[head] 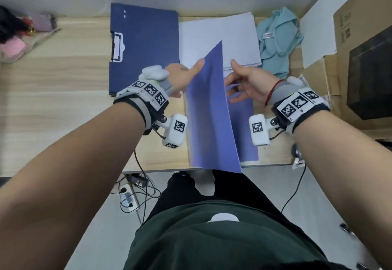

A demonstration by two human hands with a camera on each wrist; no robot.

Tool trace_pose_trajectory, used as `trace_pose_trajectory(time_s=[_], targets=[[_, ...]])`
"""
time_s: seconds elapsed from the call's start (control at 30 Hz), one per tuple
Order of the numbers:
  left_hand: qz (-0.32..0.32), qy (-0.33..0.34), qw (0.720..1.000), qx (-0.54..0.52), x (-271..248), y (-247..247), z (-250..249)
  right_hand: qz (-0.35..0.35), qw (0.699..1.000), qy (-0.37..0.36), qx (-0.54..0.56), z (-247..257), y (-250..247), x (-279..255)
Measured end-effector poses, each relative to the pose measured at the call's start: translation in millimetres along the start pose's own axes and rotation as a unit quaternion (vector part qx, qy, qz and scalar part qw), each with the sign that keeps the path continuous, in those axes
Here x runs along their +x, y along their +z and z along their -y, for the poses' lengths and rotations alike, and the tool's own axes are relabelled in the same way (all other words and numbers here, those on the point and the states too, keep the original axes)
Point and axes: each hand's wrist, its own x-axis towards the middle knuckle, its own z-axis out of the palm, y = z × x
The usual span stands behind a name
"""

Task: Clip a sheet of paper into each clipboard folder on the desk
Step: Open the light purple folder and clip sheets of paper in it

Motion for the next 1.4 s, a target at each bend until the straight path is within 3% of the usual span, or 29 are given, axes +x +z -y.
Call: trace_pose_trajectory(time_s=[0.13,0.23,0.3,0.43,0.6,0.73,0.8,0.9,1.03,1.23,1.4], targets=[[-0.070,0.029,0.997,-0.032,-17,-42,-15,0.107,0.991,-0.031,-0.077,29,62,14],[-0.137,0.046,0.989,-0.005,-17,-60,-5,0.112,0.984,-0.023,-0.139,25,96,28],[-0.168,0.034,0.984,0.050,-12,-74,14,0.083,0.977,-0.010,-0.195,15,109,43],[-0.218,0.015,0.967,0.131,-3,-85,52,-0.041,0.967,0.042,-0.249,-19,100,68],[-0.258,-0.022,0.952,0.165,9,-73,102,-0.105,0.911,0.105,-0.386,-62,86,80],[-0.387,-0.087,0.890,0.226,30,-50,130,-0.127,0.868,0.135,-0.461,-89,88,92],[-0.344,-0.077,0.897,0.266,32,-47,133,-0.117,0.843,0.142,-0.505,-97,93,98],[-0.246,0.004,0.906,0.344,34,-32,136,-0.125,0.816,0.153,-0.543,-103,100,103],[-0.244,0.029,0.920,0.304,34,-1,114,-0.143,0.799,0.160,-0.562,-107,108,94],[-0.078,0.106,0.893,0.430,41,28,116,-0.141,0.808,0.160,-0.549,-107,106,95],[0.053,0.103,0.876,0.468,45,37,124,-0.141,0.791,0.142,-0.579,-111,106,89]])
